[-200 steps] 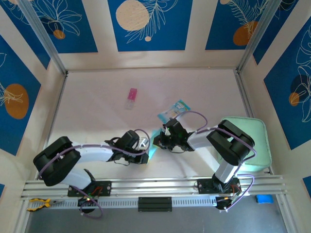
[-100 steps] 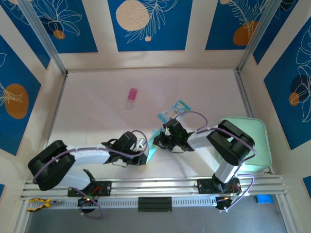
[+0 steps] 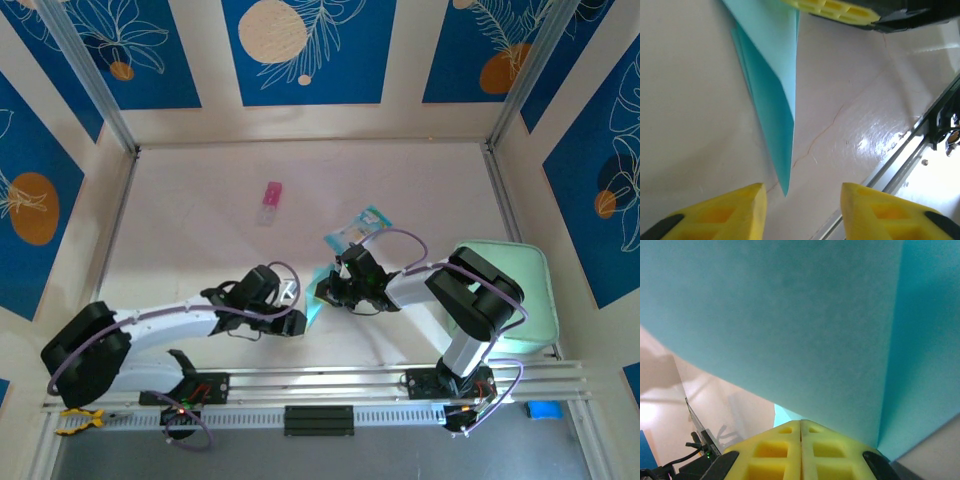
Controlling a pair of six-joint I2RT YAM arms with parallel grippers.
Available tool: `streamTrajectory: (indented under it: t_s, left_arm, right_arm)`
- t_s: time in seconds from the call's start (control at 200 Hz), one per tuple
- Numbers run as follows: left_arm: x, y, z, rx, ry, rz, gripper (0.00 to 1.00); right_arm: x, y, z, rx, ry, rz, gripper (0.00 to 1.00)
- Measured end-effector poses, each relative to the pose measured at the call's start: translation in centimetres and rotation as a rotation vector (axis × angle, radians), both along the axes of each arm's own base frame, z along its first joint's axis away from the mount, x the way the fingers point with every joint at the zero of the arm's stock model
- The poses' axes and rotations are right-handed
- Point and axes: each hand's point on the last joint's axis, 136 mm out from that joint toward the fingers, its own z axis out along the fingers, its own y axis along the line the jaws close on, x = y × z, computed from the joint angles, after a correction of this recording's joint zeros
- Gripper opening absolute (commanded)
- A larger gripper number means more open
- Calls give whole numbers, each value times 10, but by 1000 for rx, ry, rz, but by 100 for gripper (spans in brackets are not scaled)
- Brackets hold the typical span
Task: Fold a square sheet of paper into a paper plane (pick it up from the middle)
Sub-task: Perform the fifth fold on the wing at the bottom-center of the table.
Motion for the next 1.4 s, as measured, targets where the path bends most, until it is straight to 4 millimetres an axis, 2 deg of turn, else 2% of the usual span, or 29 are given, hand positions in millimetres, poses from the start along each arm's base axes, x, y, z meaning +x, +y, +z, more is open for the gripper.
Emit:
streamTrajectory:
  t_s: [0.16,0.37,0.73,0.93,1.02,1.12,1.2,1.4]
  left_arm:
    - [12,-8,-5,13,2,11,48]
    - [21,-8,-13,22,-2,29,41]
    - [36,-20,-14,-14,-24,38,25]
    - [36,-21,-20,-11,0,38,4]
    - [36,-22,-24,-8,13,44,0]
    - [37,-24,-26,-17,24,50,0]
    - [35,-25,-30,-24,41,51,0]
    - [31,-30,-32,-60,81,45,0]
  right_arm:
    - [0,0,0,0,0,0,9]
    - [0,0,0,1,-1,0,9]
    - [0,0,0,1,-1,0,9]
    - [0,0,1,3,-3,0,11]
    - [1,-1,3,2,-11,-6,14]
    - [2,-8,5,-16,-20,-21,16]
    - [6,-16,11,-29,-37,-44,17]
    - [18,-31,40,-17,-117,-88,16]
